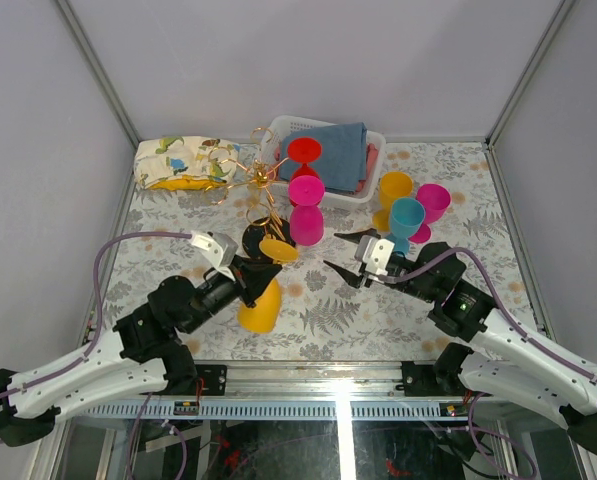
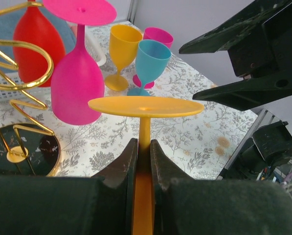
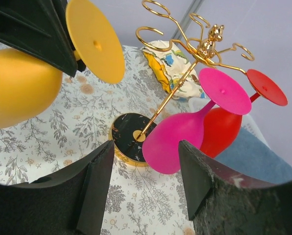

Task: Place the wine glass upside down on the wine glass rack
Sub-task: Turn the wine glass upside down at the wine rack.

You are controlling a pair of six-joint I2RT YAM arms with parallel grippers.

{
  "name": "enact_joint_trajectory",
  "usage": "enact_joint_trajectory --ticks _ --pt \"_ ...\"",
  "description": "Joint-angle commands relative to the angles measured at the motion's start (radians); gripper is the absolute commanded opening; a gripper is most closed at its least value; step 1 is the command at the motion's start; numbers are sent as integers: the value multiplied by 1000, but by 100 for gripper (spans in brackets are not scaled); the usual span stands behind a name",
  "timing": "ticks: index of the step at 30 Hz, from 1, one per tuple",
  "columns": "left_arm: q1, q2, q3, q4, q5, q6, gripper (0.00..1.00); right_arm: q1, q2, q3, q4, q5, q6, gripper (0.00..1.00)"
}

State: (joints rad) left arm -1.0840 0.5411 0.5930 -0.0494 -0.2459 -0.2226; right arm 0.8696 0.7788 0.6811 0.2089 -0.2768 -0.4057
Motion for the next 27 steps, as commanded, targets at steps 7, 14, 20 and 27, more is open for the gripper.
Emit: enact_joint_trajectory --ticks 7,14,20,27 --pt "5 -27 -41 210 -85 91 0 -2 -41 -18 22 163 71 64" --pt "60 -120 -100 251 -149 78 0 -2 -48 -32 28 209 94 65" --pt "205 -126 -121 265 -88 30 0 -3 -48 -33 3 209 101 65" --pt "401 -157 -162 294 -26 -43 0 -2 -52 -4 -84 194 92 65"
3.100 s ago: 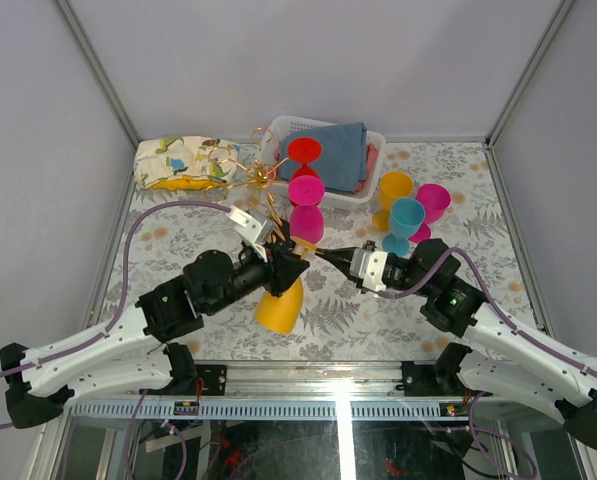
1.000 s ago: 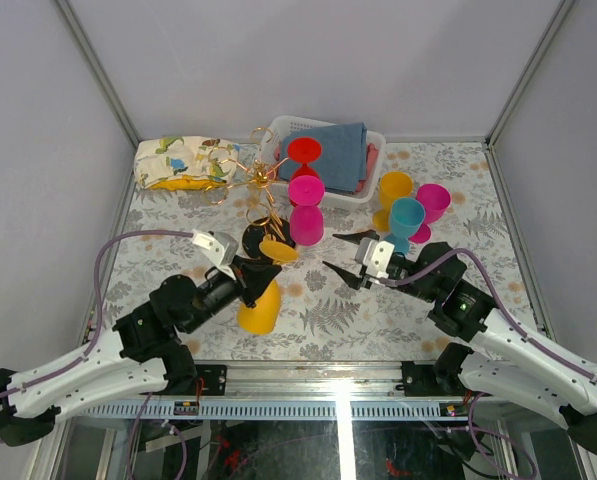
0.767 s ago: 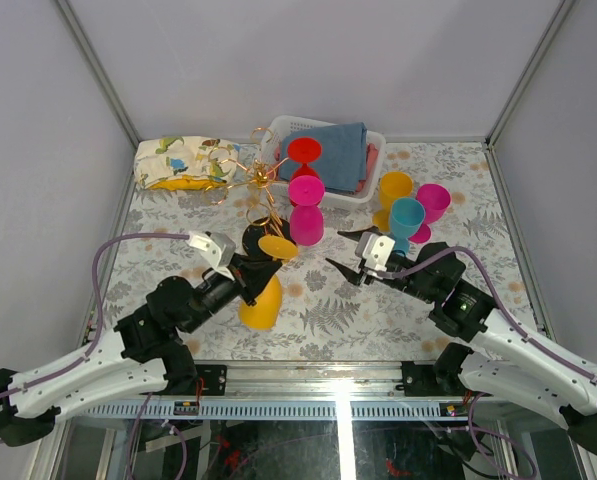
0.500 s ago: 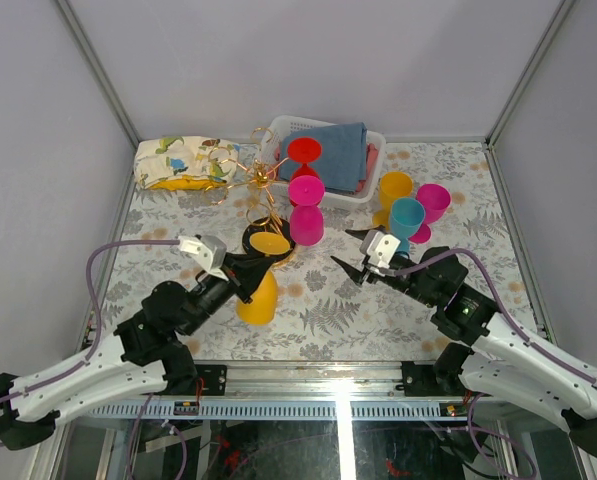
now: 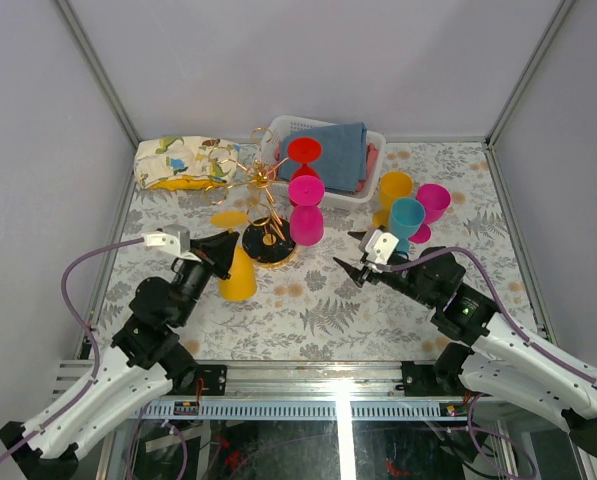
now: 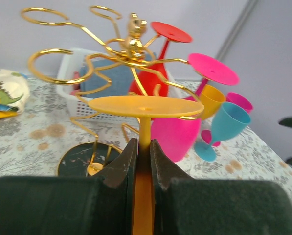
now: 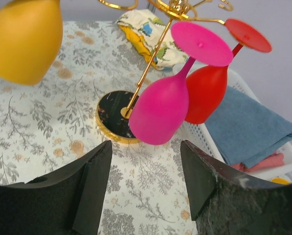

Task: Place the wine glass upside down on the wine glass rack
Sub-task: Turn the wine glass upside down at the wine rack.

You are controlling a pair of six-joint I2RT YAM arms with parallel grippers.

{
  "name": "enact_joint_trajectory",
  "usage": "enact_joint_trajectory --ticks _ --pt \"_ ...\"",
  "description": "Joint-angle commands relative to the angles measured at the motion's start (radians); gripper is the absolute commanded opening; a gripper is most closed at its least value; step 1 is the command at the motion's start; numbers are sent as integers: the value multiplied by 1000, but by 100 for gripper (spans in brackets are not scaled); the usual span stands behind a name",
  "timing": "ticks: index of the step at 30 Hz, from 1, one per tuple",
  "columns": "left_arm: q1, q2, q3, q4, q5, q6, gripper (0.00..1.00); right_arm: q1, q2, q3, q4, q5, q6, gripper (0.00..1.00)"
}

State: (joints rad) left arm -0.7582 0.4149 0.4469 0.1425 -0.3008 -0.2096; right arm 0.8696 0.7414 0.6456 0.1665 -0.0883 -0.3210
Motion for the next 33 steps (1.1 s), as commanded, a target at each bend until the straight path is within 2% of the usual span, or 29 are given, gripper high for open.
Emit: enact_joint_trajectory --ticks 1,7,16,22,33 --pt "92 -40 -28 120 34 -60 0 -1 -19 41 -69 4 6 65" --pt "109 -13 -58 260 60 4 0 -1 -61 50 -151 17 -6 66" --pt "120 136 -95 474 72 90 0 -2 -73 49 -190 -3 -4 66" --pt "153 173 -130 583 142 144 0 -1 -63 59 -208 -25 0 66" --pt "267 257 -158 739 310 90 0 -2 -70 57 -214 -41 31 66"
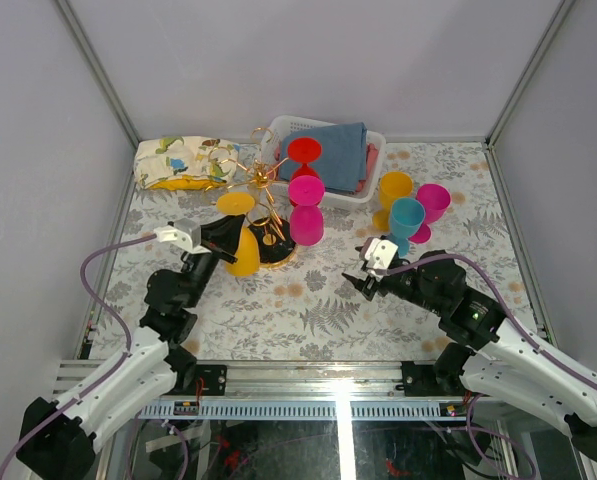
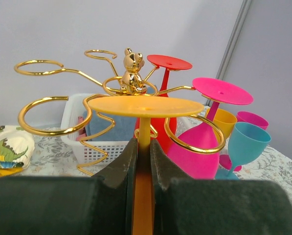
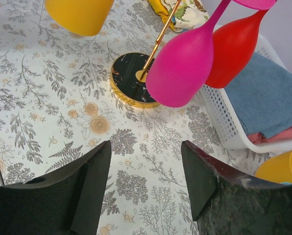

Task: Place the wine glass upside down on the wine glass rack
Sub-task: Turn the wine glass upside down at the wine rack.

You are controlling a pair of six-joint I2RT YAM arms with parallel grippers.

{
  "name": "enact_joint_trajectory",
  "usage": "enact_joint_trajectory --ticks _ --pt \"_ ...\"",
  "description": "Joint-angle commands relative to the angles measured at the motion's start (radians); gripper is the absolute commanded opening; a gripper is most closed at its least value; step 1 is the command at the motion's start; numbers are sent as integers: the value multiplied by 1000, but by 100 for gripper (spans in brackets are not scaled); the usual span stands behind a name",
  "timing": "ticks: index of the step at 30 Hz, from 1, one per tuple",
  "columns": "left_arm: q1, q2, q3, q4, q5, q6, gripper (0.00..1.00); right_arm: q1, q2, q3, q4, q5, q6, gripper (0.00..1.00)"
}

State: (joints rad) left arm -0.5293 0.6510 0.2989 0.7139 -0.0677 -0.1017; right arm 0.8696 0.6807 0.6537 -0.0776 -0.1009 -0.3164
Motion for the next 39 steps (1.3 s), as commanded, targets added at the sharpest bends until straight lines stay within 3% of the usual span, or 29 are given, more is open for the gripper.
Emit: enact_joint_trajectory --ticks 1,12,19,29,39 --pt "50 31 -13 186 95 -28 0 -1 -11 49 30 -32 29 66" --pt "139 145 -47 376 244 -104 0 -1 -38 47 19 -33 34 68" --pt "158 190 -44 414 272 -112 0 -3 -41 45 27 -29 51 69" --pt "179 262 -28 481 329 -160 0 -1 -64 22 41 -25 122 80" --pt "186 320 7 489 430 -174 0 -2 -72 26 4 -39 142 81"
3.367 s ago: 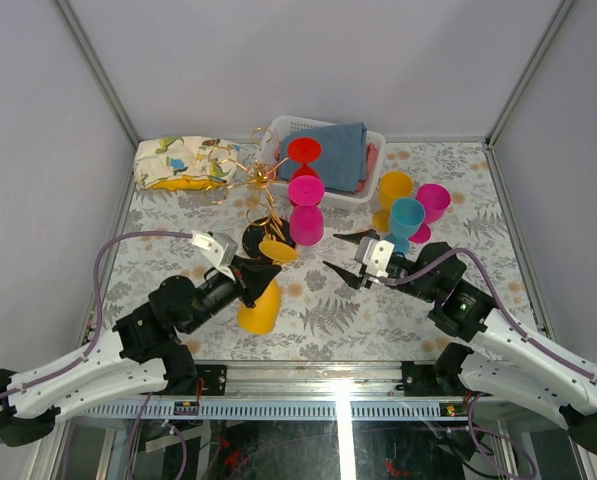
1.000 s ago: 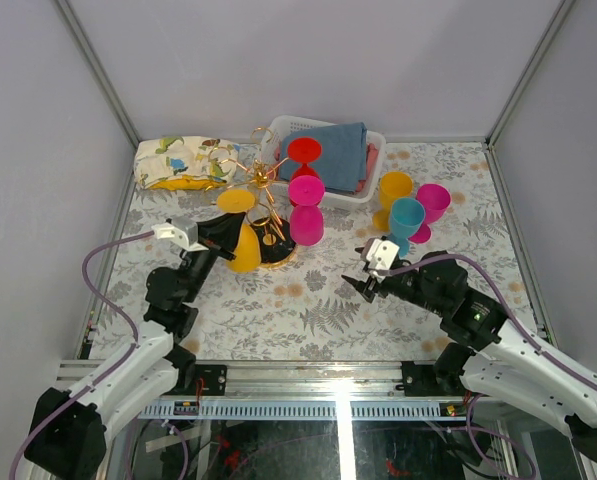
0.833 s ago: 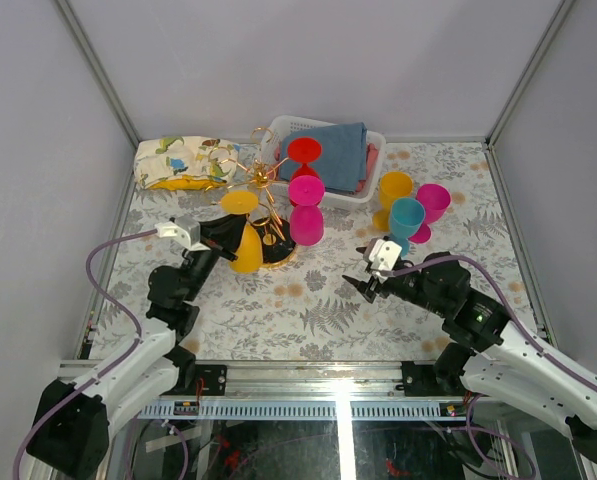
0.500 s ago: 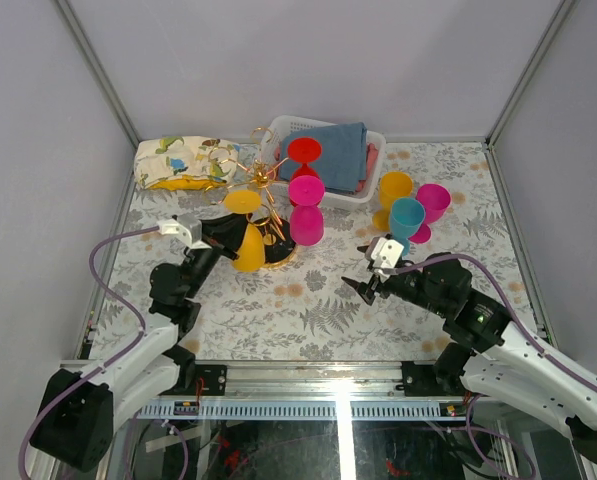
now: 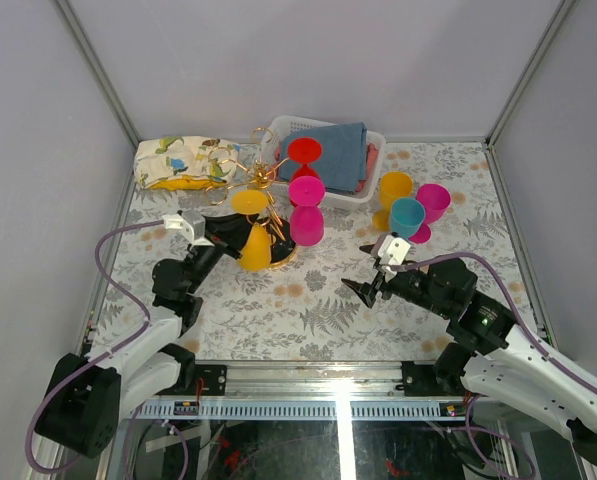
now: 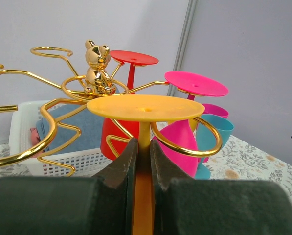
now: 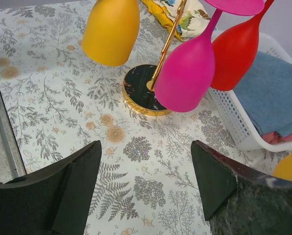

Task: Place the wine glass upside down on the wine glass rack
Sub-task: Turn the wine glass upside down at the wine rack.

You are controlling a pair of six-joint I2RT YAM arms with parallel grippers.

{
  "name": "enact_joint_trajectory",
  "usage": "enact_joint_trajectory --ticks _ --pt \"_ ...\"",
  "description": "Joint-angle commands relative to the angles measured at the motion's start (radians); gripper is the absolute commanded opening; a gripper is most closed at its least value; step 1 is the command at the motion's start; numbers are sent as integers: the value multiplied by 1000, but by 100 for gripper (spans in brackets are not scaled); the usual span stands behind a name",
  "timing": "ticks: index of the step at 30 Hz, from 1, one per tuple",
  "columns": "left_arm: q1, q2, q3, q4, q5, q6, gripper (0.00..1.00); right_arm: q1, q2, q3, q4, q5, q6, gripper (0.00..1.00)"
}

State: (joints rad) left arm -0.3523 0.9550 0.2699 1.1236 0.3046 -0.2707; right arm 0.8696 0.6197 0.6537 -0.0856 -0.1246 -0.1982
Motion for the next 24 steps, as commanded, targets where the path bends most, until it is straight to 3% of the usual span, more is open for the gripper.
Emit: enact_joint_trajectory --ticks 1,24 --pt "9 20 39 80 65 -5 0 -1 -12 26 11 -17 23 81" --pt "14 109 93 121 225 -25 0 -1 -21 34 -25 -21 33 80"
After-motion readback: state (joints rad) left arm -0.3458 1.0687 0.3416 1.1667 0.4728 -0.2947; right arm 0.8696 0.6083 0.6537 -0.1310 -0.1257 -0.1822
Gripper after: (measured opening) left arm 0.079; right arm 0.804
